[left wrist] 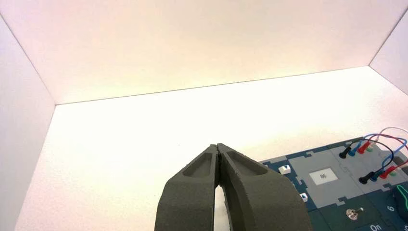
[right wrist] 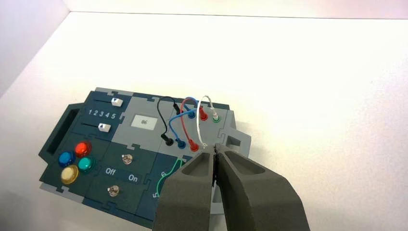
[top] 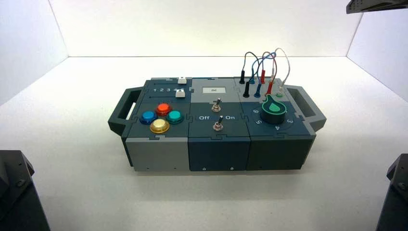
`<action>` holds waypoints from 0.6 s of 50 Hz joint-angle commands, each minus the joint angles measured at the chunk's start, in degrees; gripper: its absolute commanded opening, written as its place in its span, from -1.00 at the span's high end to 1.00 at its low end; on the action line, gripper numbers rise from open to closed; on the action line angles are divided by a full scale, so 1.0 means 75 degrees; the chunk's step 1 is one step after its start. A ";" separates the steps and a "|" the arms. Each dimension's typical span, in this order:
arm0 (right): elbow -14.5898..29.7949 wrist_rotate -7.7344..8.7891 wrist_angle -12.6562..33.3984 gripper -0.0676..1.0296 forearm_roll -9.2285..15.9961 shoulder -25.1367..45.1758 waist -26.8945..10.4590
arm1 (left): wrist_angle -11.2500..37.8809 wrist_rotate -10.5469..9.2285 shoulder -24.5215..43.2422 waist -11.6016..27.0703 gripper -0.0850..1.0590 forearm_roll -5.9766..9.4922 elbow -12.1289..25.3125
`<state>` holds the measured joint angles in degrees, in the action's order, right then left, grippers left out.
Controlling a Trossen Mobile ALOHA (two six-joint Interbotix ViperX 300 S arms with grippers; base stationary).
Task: Flip the bottom switch off with the left gripper.
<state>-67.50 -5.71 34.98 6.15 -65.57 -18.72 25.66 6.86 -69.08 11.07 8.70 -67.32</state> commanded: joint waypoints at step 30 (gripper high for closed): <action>0.0246 0.0000 -0.0035 0.92 0.0059 0.0223 0.0000 | 0.0000 0.0012 0.0797 0.0152 0.91 0.0105 0.0176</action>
<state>-67.50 -5.71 34.98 6.15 -65.48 -18.72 25.66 6.86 -66.62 11.07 9.05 -67.24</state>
